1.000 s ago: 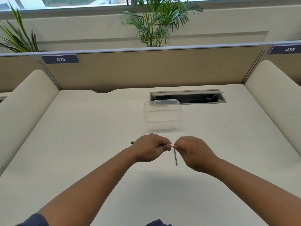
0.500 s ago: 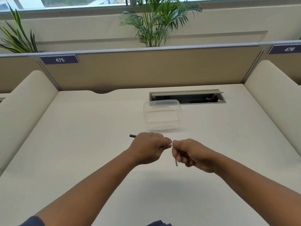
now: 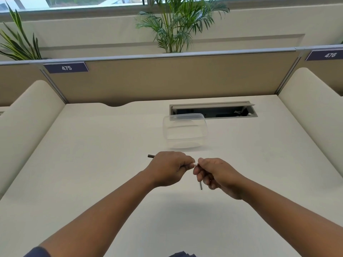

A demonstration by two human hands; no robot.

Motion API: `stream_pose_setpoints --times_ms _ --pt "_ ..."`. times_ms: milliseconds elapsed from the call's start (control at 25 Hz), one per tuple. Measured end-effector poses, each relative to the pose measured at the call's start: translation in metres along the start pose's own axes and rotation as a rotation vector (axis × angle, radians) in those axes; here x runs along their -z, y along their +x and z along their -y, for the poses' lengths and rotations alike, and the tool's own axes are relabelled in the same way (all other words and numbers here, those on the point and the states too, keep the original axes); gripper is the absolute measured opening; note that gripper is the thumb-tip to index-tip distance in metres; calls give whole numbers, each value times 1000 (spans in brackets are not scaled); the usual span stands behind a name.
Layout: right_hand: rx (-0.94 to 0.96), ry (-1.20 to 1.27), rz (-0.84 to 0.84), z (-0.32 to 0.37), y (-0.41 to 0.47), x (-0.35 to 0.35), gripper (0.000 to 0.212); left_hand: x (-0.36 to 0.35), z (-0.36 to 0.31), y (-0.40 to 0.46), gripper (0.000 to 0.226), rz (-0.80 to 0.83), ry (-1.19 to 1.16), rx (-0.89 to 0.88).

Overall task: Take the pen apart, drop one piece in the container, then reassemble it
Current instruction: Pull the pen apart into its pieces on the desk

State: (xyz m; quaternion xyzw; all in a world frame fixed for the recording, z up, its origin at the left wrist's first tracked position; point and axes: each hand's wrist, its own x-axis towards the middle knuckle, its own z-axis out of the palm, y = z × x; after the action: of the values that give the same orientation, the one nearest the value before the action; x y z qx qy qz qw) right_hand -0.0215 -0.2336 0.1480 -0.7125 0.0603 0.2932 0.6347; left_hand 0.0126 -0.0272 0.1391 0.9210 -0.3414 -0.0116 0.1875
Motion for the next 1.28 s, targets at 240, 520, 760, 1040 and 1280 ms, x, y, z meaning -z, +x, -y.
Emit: stream_pose_setpoints --times_ms 240,520,760,1040,1280 --pt "224 -588 -208 -7 1 -3 35 1 -5 3 24 96 -54 63" --pt "715 -1019 -453 -31 9 8 17 9 -14 2 30 160 -228 219" --pt "147 -128 -102 -15 -5 -1 27 4 -10 -4 30 102 -113 138" --pt "-69 -16 -30 -13 -9 -6 38 -15 -10 -12 20 33 -150 52" --pt "21 -34 -53 -17 -10 -10 36 -18 -18 -18 19 -79 -110 42"
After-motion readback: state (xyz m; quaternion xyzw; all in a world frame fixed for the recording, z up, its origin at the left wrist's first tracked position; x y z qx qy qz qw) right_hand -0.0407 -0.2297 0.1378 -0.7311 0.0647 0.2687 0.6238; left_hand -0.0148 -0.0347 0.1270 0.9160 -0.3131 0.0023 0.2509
